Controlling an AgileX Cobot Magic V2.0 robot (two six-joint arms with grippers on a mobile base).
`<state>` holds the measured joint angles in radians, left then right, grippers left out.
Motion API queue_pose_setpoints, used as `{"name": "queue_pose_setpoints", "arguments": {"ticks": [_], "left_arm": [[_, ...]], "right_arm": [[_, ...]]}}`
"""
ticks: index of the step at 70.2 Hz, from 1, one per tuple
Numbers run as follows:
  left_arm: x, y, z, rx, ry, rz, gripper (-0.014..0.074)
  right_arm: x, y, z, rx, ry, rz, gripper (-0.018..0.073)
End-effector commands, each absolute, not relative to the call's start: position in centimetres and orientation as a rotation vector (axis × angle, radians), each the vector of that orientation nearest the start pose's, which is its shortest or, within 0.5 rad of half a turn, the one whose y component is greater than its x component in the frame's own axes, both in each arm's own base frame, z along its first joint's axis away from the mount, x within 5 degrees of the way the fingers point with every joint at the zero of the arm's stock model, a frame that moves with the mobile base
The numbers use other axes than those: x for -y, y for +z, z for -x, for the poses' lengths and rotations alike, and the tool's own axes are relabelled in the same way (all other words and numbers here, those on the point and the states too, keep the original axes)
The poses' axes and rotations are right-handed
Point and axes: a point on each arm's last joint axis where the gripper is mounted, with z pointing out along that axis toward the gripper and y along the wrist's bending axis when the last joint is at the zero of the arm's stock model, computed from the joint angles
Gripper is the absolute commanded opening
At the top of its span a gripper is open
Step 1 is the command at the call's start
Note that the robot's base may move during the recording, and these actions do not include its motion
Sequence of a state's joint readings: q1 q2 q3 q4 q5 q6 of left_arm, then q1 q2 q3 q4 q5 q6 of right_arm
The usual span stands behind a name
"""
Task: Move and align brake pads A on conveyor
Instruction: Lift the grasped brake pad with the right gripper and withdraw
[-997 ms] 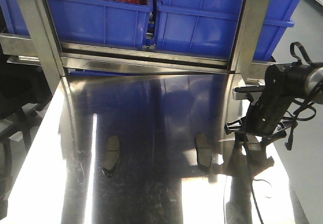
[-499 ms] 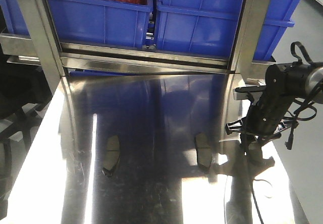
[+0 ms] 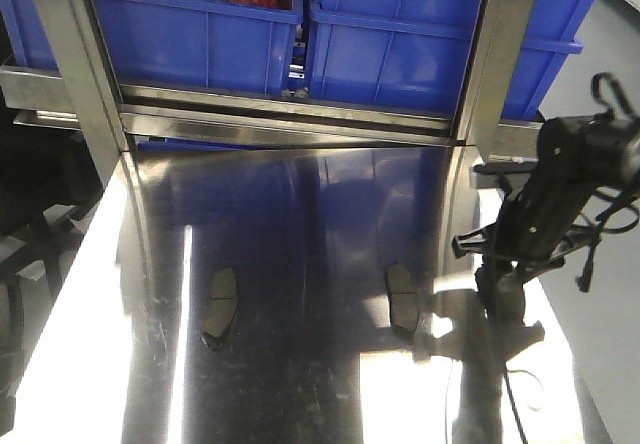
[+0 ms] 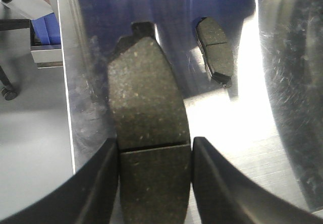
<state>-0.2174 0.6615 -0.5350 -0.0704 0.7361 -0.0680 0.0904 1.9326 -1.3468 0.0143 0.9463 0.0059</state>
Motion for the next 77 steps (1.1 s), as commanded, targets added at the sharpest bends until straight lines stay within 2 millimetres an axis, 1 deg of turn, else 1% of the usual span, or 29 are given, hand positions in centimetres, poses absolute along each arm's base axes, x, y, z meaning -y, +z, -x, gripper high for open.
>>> {"name": "queue_pose_setpoints", "arguments": {"ticks": [1, 7, 10, 11, 12, 13, 16, 18, 20, 26, 27, 28, 32, 39, 40, 43, 48, 51, 67, 77], "left_arm": [[3.1, 28.9, -11.8, -2.253, -0.25, -0.12, -0.0008], [3.1, 28.9, -11.8, -2.253, -0.25, -0.12, -0.0008], [3.1, 28.9, -11.8, -2.253, -0.25, -0.12, -0.0008], [3.1, 28.9, -11.8, -2.253, -0.25, -0.12, -0.0008], [3.1, 28.9, -11.8, -2.253, -0.25, -0.12, -0.0008], [3.1, 28.9, -11.8, -2.253, -0.25, -0.12, -0.0008], [3.1, 28.9, -11.8, -2.253, -0.25, -0.12, -0.0008], [3.1, 28.9, -11.8, -2.253, -0.25, -0.12, -0.0008], [3.1, 28.9, -11.8, -2.253, -0.25, -0.12, -0.0008], [3.1, 28.9, -11.8, -2.253, -0.25, -0.12, -0.0008], [3.1, 28.9, -11.8, -2.253, -0.25, -0.12, -0.0008], [3.1, 28.9, -11.8, -2.253, -0.25, -0.12, -0.0008], [3.1, 28.9, -11.8, -2.253, -0.25, -0.12, -0.0008], [3.1, 28.9, -11.8, -2.253, -0.25, -0.12, -0.0008], [3.1, 28.9, -11.8, -2.253, -0.25, -0.12, -0.0008], [3.1, 28.9, -11.8, -2.253, -0.25, -0.12, -0.0008], [3.1, 28.9, -11.8, -2.253, -0.25, -0.12, -0.0008], [3.1, 28.9, -11.8, -2.253, -0.25, -0.12, -0.0008], [3.1, 28.9, -11.8, -2.253, -0.25, -0.12, -0.0008], [3.1, 28.9, -11.8, -2.253, -0.25, -0.12, -0.0008]], "right_arm": [[-2.6, 23.1, -37.1, -2.874, 0.014, 0.102, -0.0008], [-2.6, 24.7, -35.9, -2.801, 0.017, 0.1, -0.0006], [-2.6, 25.0, -35.3, -2.774, 0.021, 0.086, -0.0005], [-2.6, 25.4, -34.9, -2.755, 0.03, 0.077, -0.0004], [-2.6, 25.4, -34.7, -2.755, 0.032, 0.075, -0.0004], [-2.5, 25.9, -34.3, -2.731, 0.035, 0.071, -0.0004], [-2.5, 26.1, -33.4, -2.716, 0.04, 0.061, -0.0005], [-2.4, 26.7, -32.6, -2.693, 0.042, 0.058, -0.0005], [-2.4, 26.6, -32.2, -2.691, 0.041, 0.058, -0.0004], [-2.2, 27.6, -29.9, -2.647, 0.032, 0.064, -0.0003], [-2.2, 27.5, -29.7, -2.647, 0.032, 0.064, -0.0003], [-2.1, 27.7, -29.1, -2.638, 0.033, 0.064, -0.0003], [-2.0, 28.1, -28.0, -2.609, 0.035, 0.06, -0.0003], [-1.8, 29.0, -25.2, -2.538, 0.046, 0.038, -0.0003], [-1.8, 28.8, -25.2, -2.541, 0.045, 0.038, -0.0003], [-1.7, 29.2, -23.9, -2.508, 0.047, 0.037, -0.0003], [-1.6, 29.2, -22.0, -2.468, 0.056, 0.033, -0.0003], [-1.6, 28.9, -21.0, -2.456, 0.057, 0.032, -0.0003], [-1.2, 28.7, -14.8, -2.287, 0.091, 0.014, -0.0003], [-1.0, 28.6, -11.8, -2.215, 0.097, 0.014, -0.0003]]}}
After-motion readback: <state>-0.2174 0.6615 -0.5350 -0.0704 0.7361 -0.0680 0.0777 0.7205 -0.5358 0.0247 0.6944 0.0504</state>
